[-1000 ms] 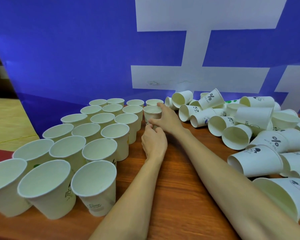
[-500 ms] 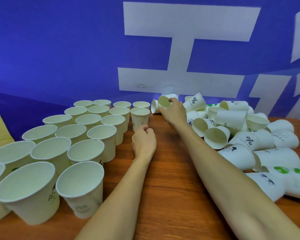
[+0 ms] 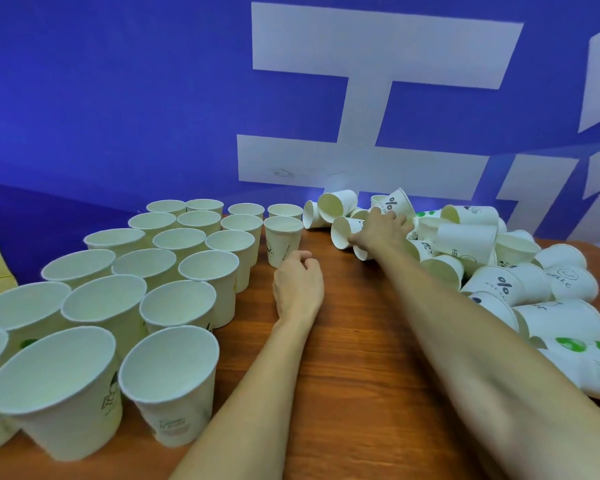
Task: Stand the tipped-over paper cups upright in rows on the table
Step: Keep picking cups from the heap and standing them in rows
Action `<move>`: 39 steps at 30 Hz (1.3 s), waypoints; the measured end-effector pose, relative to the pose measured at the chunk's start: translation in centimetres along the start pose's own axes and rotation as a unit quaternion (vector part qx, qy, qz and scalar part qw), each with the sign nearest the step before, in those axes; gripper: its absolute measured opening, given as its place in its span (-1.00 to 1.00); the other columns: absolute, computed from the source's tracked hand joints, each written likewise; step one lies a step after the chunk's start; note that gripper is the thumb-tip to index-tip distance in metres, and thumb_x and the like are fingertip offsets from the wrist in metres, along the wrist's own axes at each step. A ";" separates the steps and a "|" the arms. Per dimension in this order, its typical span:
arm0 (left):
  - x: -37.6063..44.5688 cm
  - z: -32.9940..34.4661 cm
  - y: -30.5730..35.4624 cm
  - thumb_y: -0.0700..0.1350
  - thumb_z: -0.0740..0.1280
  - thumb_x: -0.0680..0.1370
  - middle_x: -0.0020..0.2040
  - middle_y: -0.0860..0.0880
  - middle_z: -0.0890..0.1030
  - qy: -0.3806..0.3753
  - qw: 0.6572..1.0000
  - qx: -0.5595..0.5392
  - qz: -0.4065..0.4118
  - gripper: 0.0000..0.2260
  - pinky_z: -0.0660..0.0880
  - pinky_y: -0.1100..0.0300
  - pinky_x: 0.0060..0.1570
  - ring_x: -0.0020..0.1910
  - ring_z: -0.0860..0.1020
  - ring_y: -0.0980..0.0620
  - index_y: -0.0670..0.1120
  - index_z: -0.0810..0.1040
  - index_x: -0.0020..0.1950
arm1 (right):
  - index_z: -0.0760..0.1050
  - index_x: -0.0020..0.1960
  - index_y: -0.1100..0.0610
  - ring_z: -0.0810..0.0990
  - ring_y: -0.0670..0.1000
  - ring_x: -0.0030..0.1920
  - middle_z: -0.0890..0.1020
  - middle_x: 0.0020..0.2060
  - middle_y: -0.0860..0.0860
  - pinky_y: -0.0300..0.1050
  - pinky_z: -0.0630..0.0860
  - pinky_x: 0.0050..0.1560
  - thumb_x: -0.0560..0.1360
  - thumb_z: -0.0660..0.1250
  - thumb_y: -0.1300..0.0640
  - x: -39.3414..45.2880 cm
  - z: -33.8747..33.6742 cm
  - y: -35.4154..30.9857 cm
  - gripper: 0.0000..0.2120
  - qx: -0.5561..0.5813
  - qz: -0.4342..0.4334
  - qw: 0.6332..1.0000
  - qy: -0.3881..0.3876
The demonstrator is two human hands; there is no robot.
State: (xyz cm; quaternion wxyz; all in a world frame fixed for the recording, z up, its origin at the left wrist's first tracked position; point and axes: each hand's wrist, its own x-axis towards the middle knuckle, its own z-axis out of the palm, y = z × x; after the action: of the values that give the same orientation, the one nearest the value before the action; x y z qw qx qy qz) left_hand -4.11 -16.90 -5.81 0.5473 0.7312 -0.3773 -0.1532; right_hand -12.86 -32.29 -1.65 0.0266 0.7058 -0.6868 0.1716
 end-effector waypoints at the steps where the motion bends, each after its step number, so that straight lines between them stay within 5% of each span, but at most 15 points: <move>1: 0.0 0.0 0.0 -0.11 0.14 0.60 0.22 -0.03 0.58 0.000 1.000 0.001 0.001 -0.69 0.38 0.13 0.20 0.22 0.49 -0.01 -0.04 0.55 0.28 | 0.35 0.33 0.13 0.37 0.21 0.28 0.44 0.26 0.18 0.05 0.27 0.23 0.38 0.42 -0.15 0.1 0.1 0.0 -0.37 -0.005 0.002 1.000 -0.009; 15: 0.1 0.0 0.0 -0.11 0.15 0.61 0.22 -0.01 0.57 -0.001 1.000 0.019 0.015 -0.70 0.36 0.19 0.15 0.22 0.48 0.03 -0.02 0.53 0.29 | 0.26 0.40 0.18 0.36 0.23 0.29 0.37 0.30 0.23 0.10 0.26 0.27 0.38 0.38 -0.27 0.0 0.1 0.5 -0.22 0.037 0.021 0.999 0.024; 27: -0.6 -0.3 0.2 -0.10 0.18 0.60 0.16 0.00 0.59 0.001 0.998 0.033 0.054 -0.73 0.33 0.27 0.04 0.15 0.51 0.05 -0.02 0.53 0.26 | 0.33 0.38 0.05 0.37 0.19 0.30 0.37 0.27 0.15 0.08 0.27 0.28 0.34 0.41 -0.34 -3.9 -2.4 -1.1 -0.24 0.289 -0.043 0.955 0.052; 33: -0.6 -0.4 0.1 -0.04 0.26 0.57 0.15 0.01 0.48 0.065 0.993 0.018 0.096 -0.68 0.32 0.25 0.03 0.16 0.48 0.04 -0.03 0.41 0.32 | 0.43 0.18 0.14 0.46 0.17 0.16 0.51 0.12 0.11 0.07 0.29 0.18 0.62 0.15 -0.02 -6.2 -2.2 -1.8 -0.73 0.375 -0.157 0.903 0.137; 39: -0.3 -0.2 -0.1 -0.02 0.36 0.49 0.42 -0.03 0.36 0.045 0.978 0.112 0.170 -0.35 0.31 0.08 0.31 0.38 0.33 -0.03 0.00 0.16 0.52 | 0.45 0.14 0.16 0.48 0.10 0.04 0.54 0.00 0.02 0.17 0.39 0.17 0.46 0.03 0.13 -8.1 -1.3 -1.8 -0.67 0.466 -0.215 0.848 0.132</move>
State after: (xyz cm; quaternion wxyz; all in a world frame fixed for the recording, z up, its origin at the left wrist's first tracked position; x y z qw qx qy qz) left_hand -4.17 -16.54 -5.87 0.4963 0.7194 -0.4856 0.0185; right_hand -11.38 -24.04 -2.30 -0.1789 0.7361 -0.3475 0.5527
